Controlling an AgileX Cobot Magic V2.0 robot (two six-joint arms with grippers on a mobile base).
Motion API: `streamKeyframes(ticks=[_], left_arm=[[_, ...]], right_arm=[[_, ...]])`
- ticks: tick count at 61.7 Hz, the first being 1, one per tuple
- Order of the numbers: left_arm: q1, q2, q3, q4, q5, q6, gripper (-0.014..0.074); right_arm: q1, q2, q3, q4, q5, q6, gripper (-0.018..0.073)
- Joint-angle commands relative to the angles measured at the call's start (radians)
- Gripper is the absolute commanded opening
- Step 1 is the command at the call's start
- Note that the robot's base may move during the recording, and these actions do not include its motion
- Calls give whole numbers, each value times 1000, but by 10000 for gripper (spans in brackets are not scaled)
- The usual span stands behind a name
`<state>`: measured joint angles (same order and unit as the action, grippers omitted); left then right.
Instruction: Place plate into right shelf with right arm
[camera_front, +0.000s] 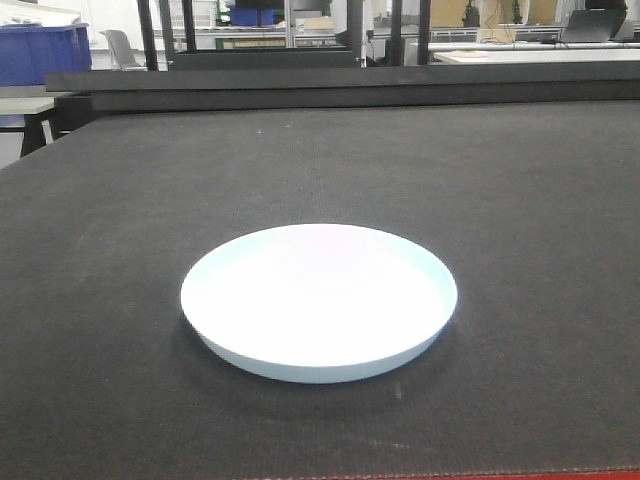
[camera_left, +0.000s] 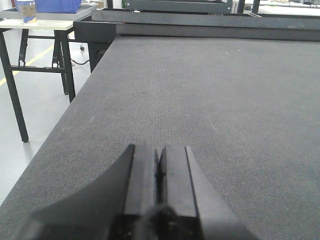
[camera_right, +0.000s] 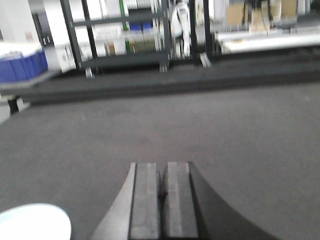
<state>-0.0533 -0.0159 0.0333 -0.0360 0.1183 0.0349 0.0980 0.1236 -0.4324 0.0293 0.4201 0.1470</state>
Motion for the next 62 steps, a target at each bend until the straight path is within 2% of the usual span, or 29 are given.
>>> streamKeyframes(ticks=[1,6,14,22,25,31,39,43,49,53,57,62], left_arm=[[1,-7,8,-6,-86,-3,-47],[1,-7,8,-6,-86,-3,-47],[1,-7,8,-6,-86,-3,-47],[1,-7,8,-6,-86,-3,-47],[1,-7,8,-6,-86,-3,-47],[1,-7,8,-6,-86,-3,-47],[1,-7,8,-6,-86,-3,-47],[1,-7,8,-6,-86,-3,-47],[1,-7,8,-6,-86,-3,-47],[1,-7,8,-6,-86,-3,-47],[1,-7,8,-6,-86,-3,-47],[1,-7,8,-6,-86,-3,-47]], right_arm=[[-8,152,-150,-1,93,-8,55],[-8,307,-264,27,218,-65,55],[-7,580,-450,154,399,-271,55],[-4,774,-566,316,486,-408,55],[9,840,-597,343,495,-432,55],[71,942,-638,353,498,-444,56],[220,1074,-661,351,446,-444,81],[280,1129,-662,341,401,-444,148],[332,1205,-662,307,352,-444,328],[339,1253,-662,305,326,-444,470],[339,1292,-662,305,302,-444,573],[339,1339,-662,305,272,-444,629]])
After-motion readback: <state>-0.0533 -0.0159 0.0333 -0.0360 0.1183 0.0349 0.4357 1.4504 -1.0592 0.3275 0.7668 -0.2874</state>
